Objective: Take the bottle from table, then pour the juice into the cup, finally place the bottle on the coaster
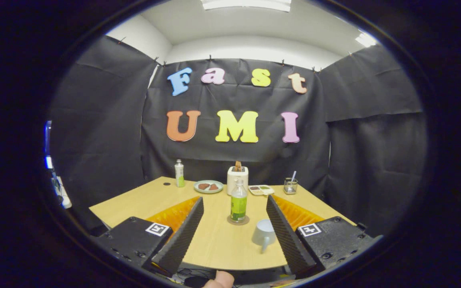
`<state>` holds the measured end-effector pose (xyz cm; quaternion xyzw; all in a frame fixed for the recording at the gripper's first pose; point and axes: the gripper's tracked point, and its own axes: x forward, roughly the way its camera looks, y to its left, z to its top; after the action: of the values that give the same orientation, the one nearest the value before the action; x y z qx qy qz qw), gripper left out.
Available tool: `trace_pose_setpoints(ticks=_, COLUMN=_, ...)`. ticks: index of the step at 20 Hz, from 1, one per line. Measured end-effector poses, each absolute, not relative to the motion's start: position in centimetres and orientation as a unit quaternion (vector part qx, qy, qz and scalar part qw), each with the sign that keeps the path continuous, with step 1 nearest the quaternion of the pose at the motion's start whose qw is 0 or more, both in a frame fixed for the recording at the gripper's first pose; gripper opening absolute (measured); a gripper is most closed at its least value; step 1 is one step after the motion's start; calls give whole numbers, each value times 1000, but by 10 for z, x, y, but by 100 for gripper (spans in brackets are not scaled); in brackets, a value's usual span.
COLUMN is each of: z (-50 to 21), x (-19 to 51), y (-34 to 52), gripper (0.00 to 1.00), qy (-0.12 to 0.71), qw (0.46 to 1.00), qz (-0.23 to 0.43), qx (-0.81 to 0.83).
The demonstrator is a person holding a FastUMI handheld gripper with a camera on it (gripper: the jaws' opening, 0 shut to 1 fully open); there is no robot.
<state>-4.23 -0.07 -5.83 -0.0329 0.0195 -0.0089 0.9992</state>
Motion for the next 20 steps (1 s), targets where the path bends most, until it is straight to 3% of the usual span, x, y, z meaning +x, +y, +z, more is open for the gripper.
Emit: trace_pose_setpoints(ticks=20, z=-62, x=-37, y=1, gripper=100, qy=22, qw=999, qz=-17, qx=-21)
